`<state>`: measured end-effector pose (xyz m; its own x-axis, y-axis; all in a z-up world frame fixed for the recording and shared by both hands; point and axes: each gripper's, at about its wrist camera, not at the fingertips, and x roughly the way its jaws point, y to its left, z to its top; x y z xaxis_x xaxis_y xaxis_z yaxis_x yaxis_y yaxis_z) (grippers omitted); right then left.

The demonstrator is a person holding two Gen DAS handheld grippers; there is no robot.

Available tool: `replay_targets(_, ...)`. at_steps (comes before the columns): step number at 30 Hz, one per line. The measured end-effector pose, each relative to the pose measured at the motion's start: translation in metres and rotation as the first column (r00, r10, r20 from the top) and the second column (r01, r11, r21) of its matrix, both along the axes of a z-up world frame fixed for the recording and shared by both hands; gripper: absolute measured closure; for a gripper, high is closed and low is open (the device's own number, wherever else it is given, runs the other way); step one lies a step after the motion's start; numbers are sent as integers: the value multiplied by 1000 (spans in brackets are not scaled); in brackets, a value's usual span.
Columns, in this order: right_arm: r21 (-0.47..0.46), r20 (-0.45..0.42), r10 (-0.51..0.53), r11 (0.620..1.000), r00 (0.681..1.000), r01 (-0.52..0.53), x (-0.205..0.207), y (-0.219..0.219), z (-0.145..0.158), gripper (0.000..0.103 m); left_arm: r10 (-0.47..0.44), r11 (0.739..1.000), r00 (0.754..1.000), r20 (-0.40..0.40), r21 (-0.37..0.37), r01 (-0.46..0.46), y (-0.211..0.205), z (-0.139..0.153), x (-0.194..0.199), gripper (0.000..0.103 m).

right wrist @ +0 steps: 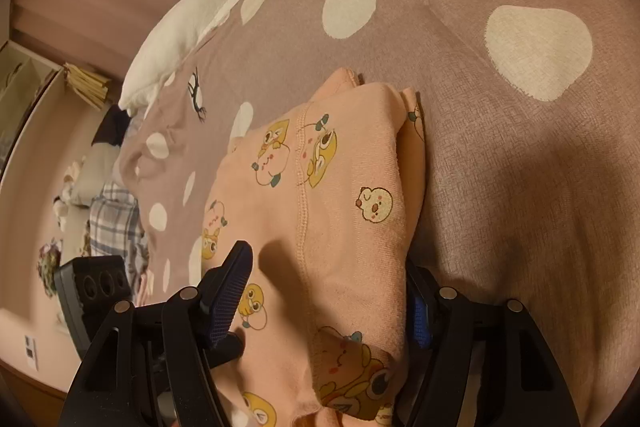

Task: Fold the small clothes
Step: 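Grasp the folded shirt's edge with the right tool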

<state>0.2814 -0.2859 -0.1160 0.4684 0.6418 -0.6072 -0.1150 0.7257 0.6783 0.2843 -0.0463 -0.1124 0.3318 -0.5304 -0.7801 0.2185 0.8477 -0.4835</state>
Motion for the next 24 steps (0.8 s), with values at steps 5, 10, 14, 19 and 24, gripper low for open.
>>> replay_targets(5, -11, 1, 5, 1000, 1000, -5, 0, 1, 0, 34, -5, 1000, 1000, -2, 2, 5, -1, 0, 1, 3)
replay_targets(10, -12, 3, 4, 1000, 1000, -4, -2, 1, 1, 34, -8, 1000, 1000, -2, 9, 8, -3, -1, 2, 3)
replay_targets(14, -27, 5, 7, 1000, 1000, -7, -1, 4, 1, 34, -10, 1000, 1000, -1, 16, 10, -4, -1, 1, 3)
replay_targets(19, -64, 18, 17, 998, 1000, -15, -2, 8, 1, 34, -16, 999, 1000, 3, 29, 16, -6, -2, 2, 3)
replay_targets(24, -93, 28, 26, 995, 999, -23, -2, 10, 2, 34, -18, 999, 1000, 5, 34, 18, -7, -2, 2, 3)
